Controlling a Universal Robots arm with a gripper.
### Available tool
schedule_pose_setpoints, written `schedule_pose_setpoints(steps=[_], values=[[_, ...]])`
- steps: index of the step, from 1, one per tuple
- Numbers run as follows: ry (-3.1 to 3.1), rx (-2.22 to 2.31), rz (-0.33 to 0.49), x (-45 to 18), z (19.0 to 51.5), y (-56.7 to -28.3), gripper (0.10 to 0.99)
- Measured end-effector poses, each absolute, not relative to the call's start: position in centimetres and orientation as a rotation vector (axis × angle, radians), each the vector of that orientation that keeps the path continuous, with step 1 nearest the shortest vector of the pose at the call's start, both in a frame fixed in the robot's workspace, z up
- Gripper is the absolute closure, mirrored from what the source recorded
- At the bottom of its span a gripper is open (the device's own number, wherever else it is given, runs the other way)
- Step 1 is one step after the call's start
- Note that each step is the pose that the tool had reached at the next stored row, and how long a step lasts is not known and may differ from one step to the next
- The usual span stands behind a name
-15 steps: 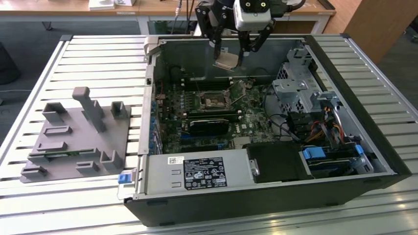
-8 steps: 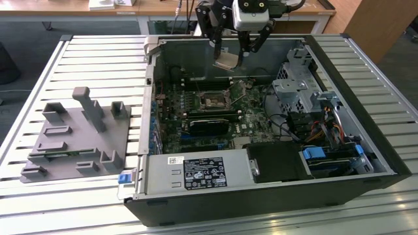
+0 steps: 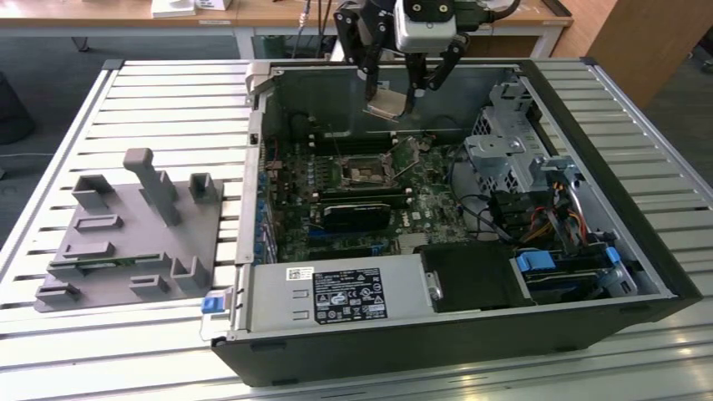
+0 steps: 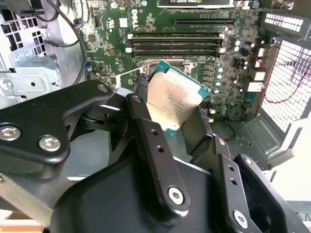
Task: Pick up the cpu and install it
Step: 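Place the cpu into insertion slot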
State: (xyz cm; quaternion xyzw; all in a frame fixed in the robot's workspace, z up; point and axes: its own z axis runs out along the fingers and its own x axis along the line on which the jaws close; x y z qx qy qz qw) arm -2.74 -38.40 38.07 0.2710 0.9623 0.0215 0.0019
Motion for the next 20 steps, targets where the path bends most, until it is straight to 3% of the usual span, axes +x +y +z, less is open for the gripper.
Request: schedule_pose_setpoints(steps=[20], values=[[2.986, 0.958, 0.067, -2.74, 38.02, -38.40, 0.557]])
